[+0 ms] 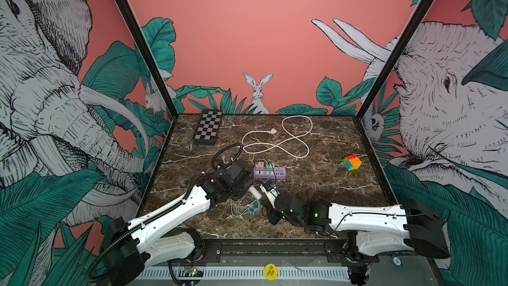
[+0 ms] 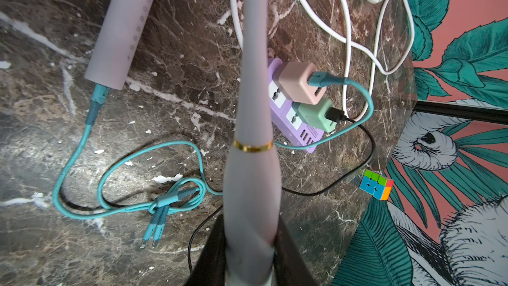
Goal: Charge the electric toothbrush
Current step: Insert the charging cable into the electric toothbrush.
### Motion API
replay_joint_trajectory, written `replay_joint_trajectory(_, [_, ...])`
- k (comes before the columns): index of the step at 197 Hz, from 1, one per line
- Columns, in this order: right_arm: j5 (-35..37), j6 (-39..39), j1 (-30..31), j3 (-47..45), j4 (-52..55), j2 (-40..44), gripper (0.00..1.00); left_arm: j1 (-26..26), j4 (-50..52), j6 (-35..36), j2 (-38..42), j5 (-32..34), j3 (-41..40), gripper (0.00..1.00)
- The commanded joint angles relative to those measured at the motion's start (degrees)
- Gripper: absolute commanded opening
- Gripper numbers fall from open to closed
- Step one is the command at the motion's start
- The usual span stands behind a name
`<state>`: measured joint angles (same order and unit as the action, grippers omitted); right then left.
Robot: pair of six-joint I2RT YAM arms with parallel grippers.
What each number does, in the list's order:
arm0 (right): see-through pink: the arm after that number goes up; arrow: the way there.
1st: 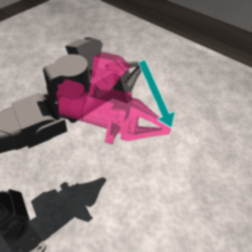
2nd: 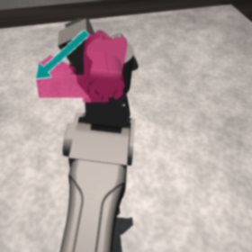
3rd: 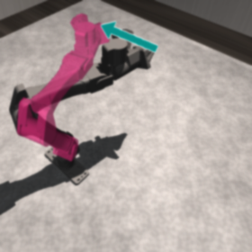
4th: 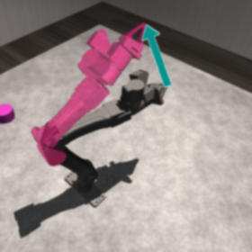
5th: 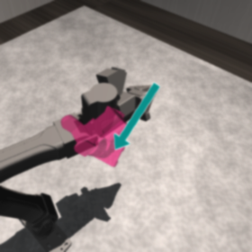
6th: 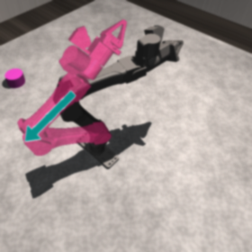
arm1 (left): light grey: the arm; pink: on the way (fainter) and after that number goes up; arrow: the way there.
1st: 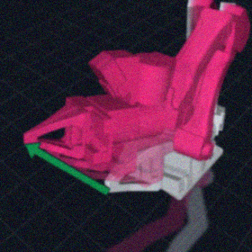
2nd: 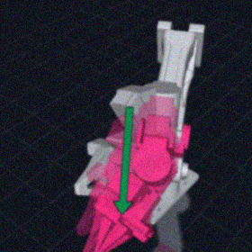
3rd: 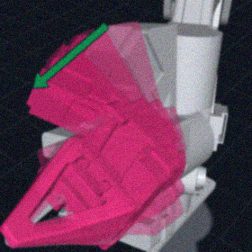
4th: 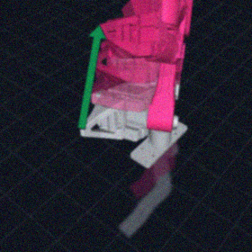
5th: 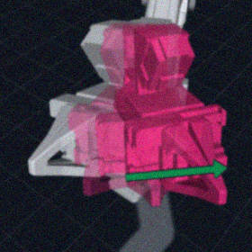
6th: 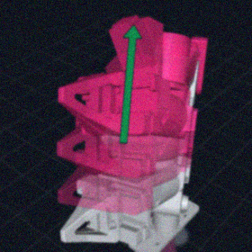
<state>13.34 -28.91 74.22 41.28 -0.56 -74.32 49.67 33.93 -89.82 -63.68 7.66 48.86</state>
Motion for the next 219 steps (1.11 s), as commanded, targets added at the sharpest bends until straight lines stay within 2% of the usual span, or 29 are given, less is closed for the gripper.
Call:
replay_joint_trajectory(1, [3.2, 0.2, -0.3, 2.6, 0.2, -1.0, 0.0, 0.0, -0.2, -0.4, 0.5, -1.2, -0.4, 0.0])
replay_joint_trajectory(82, [1.6, 5.5, -1.1, 8.4, 4.8, -3.1, 0.0, 0.0, -1.3, 0.4, -0.3, -2.6, -0.7, 0.0])
replay_joint_trajectory(112, [3.3, 6.9, -1.4, 9.6, 5.9, -2.9, 0.0, 0.0, -1.3, 0.7, -0.6, -3.0, -0.8, 0.0])
replay_joint_trajectory(142, [2.0, 7.5, -2.0, 10.9, 5.0, -3.6, 0.0, 0.0, -1.7, 0.7, -0.9, -3.5, -0.7, 0.0])
replay_joint_trajectory(184, [4.3, 5.6, -2.0, 11.0, 0.7, -4.0, 0.0, 0.9, -2.1, -0.1, -0.8, -3.4, -0.7, 0.0])
replay_joint_trajectory(219, [5.1, 6.9, -2.1, 11.7, -1.3, -4.5, 0.0, 1.6, -1.8, -0.8, 0.0, -2.6, -0.7, 0.0])
